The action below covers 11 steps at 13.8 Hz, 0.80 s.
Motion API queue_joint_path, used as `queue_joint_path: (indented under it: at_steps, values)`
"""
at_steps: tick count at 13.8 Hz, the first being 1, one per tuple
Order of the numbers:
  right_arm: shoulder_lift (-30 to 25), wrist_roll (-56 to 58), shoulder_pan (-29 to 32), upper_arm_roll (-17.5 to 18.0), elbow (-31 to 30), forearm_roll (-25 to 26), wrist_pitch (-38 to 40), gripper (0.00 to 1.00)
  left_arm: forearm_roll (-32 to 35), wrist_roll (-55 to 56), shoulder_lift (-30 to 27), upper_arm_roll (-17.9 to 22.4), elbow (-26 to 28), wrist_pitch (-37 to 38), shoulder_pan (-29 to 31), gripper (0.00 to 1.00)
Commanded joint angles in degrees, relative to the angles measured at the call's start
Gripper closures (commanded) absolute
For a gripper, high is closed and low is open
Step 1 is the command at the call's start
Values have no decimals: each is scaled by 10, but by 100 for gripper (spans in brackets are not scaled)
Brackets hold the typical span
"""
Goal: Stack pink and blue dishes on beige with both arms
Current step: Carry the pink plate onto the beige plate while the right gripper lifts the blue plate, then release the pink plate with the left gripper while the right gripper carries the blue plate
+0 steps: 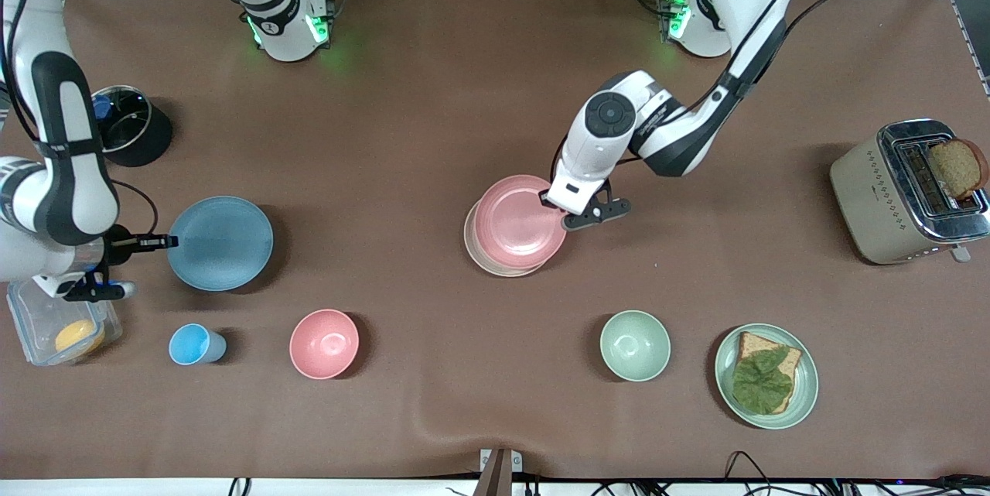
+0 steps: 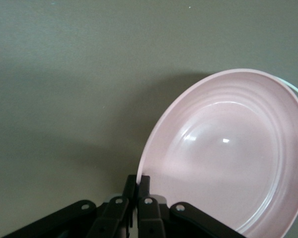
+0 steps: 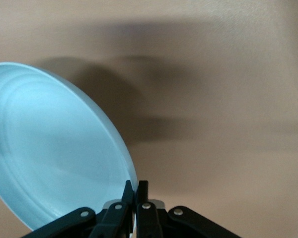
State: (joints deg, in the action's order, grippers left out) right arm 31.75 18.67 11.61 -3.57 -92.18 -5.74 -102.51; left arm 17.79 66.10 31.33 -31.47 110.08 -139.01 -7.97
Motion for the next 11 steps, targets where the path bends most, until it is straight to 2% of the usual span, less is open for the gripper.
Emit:
queue_joint_path:
  at_steps: [1, 4, 7, 8, 9, 10, 11]
  values:
    - [-42, -43, -18, 2, -6, -8, 48, 100, 17, 15, 21, 1, -26, 4, -4, 100]
    - [-70, -145, -71, 3, 9, -43, 102, 100, 17, 16, 31, 0, -34, 4, -11, 100]
    - [-85, -265, -144, 3, 10, -65, 99, 100, 17, 17, 33, 0, -35, 4, -16, 100]
    - [-86, -302, -165, 2, 10, -88, 96, 100, 16, 17, 33, 0, -35, 4, -20, 95]
    - [-86, -335, -178, 2, 10, -114, 90, 100, 8, 18, 34, 0, -37, 4, -21, 27]
    - [-85, -361, -192, 2, 10, -127, 79, 100, 10, 37, 34, 0, -45, 5, -21, 0]
    - [-85, -381, -206, 2, 9, -128, 68, 100, 15, 54, 29, 0, -47, 7, -21, 0]
